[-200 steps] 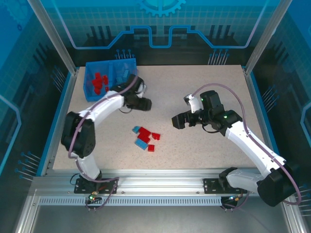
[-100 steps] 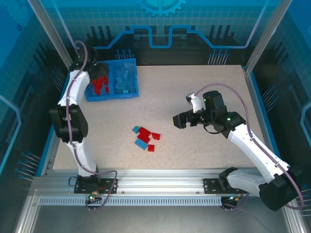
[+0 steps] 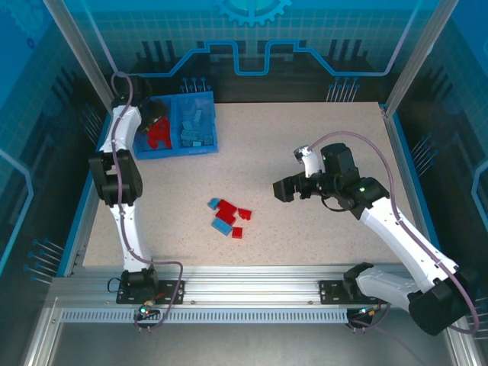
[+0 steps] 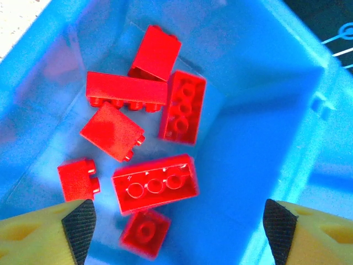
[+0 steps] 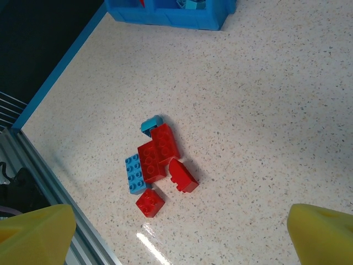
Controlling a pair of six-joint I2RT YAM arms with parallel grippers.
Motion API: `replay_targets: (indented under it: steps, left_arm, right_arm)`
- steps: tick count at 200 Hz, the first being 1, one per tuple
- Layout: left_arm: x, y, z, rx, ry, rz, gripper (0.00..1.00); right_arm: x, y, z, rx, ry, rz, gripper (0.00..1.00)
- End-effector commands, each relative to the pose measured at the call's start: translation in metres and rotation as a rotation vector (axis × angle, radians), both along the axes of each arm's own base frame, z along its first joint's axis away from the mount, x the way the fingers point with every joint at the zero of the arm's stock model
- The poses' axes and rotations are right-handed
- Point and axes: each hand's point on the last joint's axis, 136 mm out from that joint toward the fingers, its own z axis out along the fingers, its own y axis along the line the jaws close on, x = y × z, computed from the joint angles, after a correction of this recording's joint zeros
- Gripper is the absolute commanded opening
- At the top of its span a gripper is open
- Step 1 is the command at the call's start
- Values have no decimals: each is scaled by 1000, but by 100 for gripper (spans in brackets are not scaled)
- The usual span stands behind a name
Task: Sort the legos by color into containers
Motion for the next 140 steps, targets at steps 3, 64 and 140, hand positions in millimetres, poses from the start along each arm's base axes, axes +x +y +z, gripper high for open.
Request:
replay_targets:
  steps: [3, 64, 140]
  left_arm:
    - [-17, -10, 80, -26, -162, -21, 83]
    - [-124, -121, 177, 134, -426, -484, 82]
    - [-312, -223, 111, 521, -703, -1345, 99]
  right_arm:
    - [4, 0, -1, 6, 15, -14, 100]
    - [11, 44, -22, -133, 3, 105, 99]
    - [16, 141, -86, -305, 64, 326, 93]
